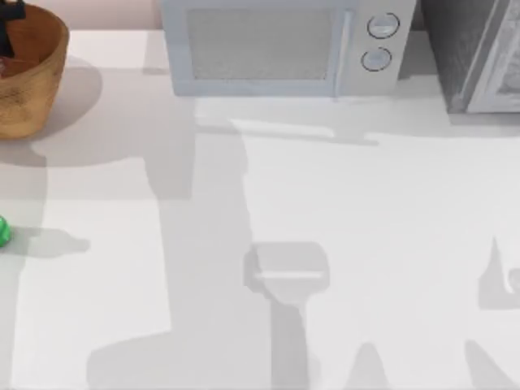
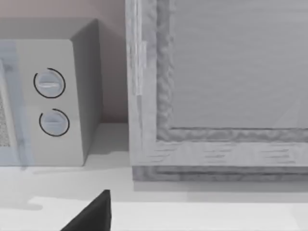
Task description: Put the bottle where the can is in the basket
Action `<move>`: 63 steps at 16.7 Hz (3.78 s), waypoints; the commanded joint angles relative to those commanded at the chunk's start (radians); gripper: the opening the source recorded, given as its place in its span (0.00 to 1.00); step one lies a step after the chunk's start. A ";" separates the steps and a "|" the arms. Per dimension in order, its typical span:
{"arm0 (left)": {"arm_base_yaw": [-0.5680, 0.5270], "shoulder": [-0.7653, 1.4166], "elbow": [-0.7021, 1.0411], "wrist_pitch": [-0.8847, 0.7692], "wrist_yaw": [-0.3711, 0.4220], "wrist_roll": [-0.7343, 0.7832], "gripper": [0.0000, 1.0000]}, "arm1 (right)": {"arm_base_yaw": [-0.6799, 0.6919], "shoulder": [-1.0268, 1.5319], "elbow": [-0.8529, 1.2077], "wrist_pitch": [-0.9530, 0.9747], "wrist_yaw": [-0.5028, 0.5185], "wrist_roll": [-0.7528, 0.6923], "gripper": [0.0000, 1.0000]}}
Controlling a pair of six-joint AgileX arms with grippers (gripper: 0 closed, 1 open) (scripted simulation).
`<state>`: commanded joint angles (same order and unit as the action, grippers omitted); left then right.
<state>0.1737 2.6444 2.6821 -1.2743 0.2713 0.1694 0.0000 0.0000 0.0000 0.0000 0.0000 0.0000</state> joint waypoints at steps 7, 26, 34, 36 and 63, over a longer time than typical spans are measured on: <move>-0.048 -0.426 -0.581 0.254 -0.054 -0.032 0.00 | 0.000 0.000 0.000 0.000 0.000 0.000 1.00; -0.194 -1.477 -1.715 0.874 -0.164 -0.068 0.00 | 0.000 0.000 0.000 0.000 0.000 0.000 1.00; -0.209 -1.849 -2.106 1.027 -0.211 -0.111 0.00 | 0.000 0.000 0.000 0.000 0.000 0.000 1.00; -0.213 -1.942 -2.193 1.066 -0.221 -0.120 0.00 | 0.000 0.000 0.000 0.000 0.000 0.000 1.00; -0.181 -2.538 -2.621 1.345 -0.247 -0.161 0.00 | 0.000 0.000 0.000 0.000 0.000 0.000 1.00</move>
<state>-0.0072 0.1069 0.0608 0.0709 0.0243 0.0085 0.0000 0.0000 0.0000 0.0000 0.0000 0.0000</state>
